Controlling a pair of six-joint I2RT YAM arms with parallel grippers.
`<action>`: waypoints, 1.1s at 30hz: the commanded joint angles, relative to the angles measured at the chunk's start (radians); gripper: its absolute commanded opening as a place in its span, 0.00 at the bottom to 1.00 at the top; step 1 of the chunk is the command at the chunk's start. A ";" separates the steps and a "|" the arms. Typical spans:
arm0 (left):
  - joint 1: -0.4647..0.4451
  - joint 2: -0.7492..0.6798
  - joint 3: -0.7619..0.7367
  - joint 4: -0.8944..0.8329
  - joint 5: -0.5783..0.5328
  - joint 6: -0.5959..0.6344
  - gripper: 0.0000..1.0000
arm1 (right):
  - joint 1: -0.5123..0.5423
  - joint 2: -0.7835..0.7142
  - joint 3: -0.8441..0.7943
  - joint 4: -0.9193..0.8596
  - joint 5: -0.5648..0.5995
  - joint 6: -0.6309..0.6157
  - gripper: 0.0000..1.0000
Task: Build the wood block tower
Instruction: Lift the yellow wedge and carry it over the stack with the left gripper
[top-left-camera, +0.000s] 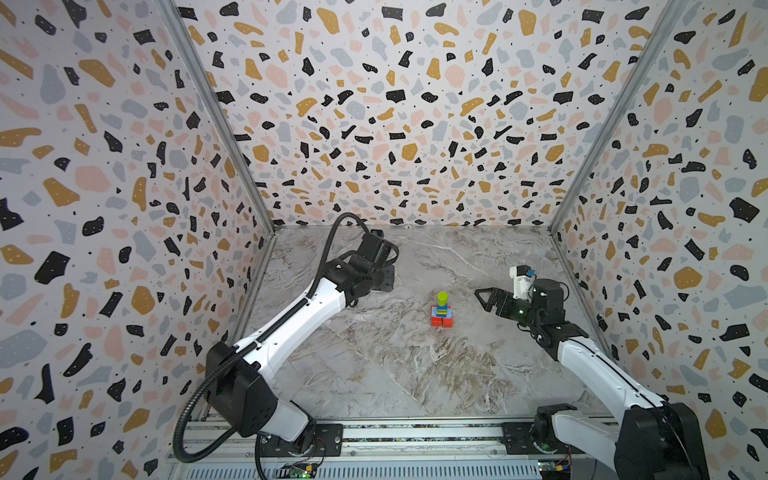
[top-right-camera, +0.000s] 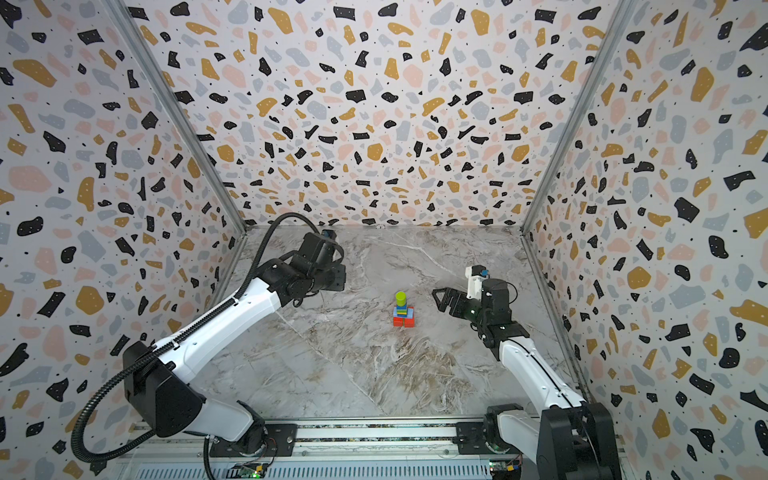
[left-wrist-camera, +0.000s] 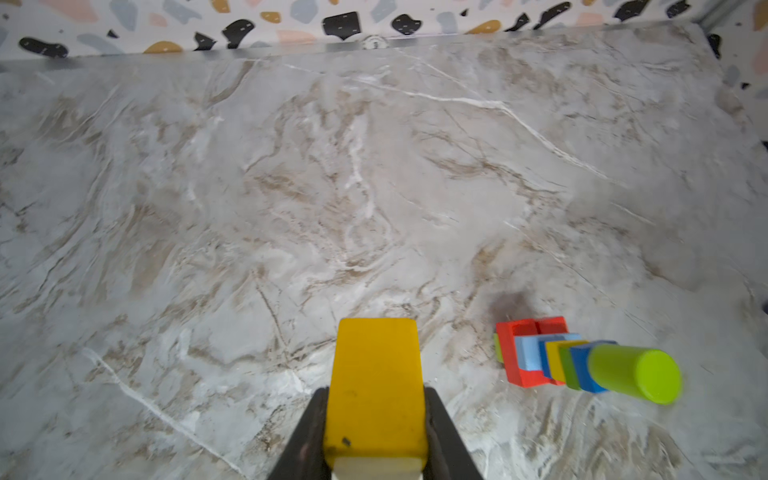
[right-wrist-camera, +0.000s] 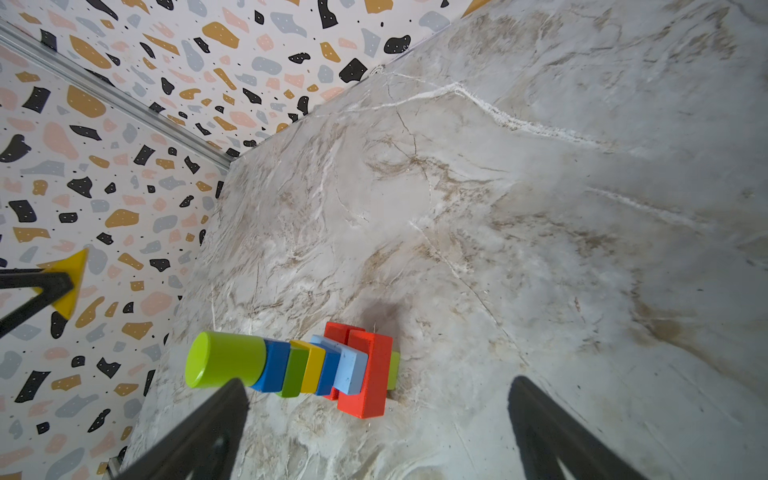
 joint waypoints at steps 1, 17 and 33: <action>-0.047 0.019 0.093 -0.094 0.006 0.033 0.19 | 0.002 -0.004 0.002 0.013 -0.011 0.005 0.99; -0.260 0.217 0.374 -0.195 0.009 0.092 0.19 | -0.017 0.032 0.008 0.018 -0.025 -0.015 0.99; -0.293 0.391 0.542 -0.249 0.002 0.132 0.15 | -0.017 0.058 0.008 0.039 -0.035 -0.016 0.99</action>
